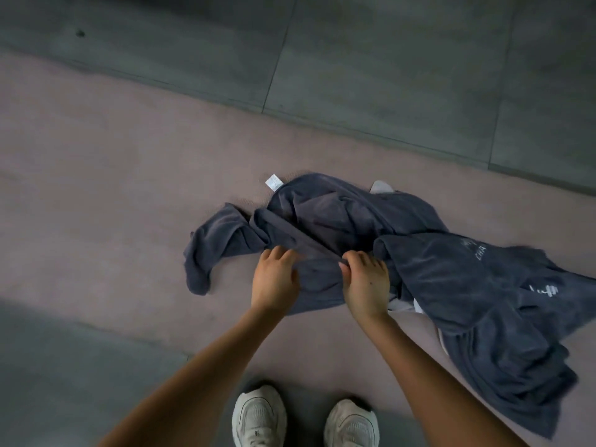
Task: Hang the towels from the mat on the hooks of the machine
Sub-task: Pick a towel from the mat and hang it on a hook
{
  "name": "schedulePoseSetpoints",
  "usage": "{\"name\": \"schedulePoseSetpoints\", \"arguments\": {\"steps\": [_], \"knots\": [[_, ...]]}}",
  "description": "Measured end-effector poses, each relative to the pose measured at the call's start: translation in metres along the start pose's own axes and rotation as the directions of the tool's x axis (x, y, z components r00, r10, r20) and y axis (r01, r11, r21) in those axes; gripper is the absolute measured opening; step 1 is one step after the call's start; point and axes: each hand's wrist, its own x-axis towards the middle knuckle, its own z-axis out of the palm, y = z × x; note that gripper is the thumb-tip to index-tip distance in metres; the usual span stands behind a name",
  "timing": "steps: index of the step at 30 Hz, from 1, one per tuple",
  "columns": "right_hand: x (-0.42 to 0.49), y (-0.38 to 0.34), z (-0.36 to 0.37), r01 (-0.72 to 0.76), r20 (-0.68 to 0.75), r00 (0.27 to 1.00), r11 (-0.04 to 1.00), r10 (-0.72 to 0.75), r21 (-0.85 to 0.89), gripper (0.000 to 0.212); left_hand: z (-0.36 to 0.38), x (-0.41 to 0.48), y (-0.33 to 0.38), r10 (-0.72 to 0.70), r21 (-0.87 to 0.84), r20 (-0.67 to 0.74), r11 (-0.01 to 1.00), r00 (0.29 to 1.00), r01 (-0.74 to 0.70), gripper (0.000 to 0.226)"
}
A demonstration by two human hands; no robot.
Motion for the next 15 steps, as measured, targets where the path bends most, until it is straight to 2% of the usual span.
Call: {"name": "schedulePoseSetpoints", "arguments": {"steps": [2,4,8,12,15], "knots": [[-0.004,-0.01,-0.041,0.041,-0.047,0.998,0.996,-0.038,0.08,0.021,-0.03,-0.011,0.022,0.099,0.019,-0.017,0.995,0.995,-0.098,0.034],[-0.007,-0.023,-0.089,0.061,-0.035,0.998,0.983,-0.056,0.172,0.024,-0.063,-0.02,0.049,0.179,0.032,-0.001,0.983,0.984,-0.179,0.038],[-0.015,-0.059,-0.184,0.051,0.018,0.998,0.957,-0.059,0.284,0.021,-0.129,-0.035,0.11,0.302,0.023,0.071,0.952,0.951,-0.304,0.021],[-0.023,-0.098,-0.284,0.023,-0.024,1.0,0.938,-0.016,0.347,0.036,-0.206,-0.059,0.178,0.356,-0.047,0.115,0.934,0.927,-0.353,0.028],[-0.03,-0.123,-0.36,0.007,-0.049,0.999,0.929,0.012,0.371,0.031,-0.268,-0.089,0.228,0.394,-0.12,0.114,0.917,0.912,-0.381,0.018]]}}
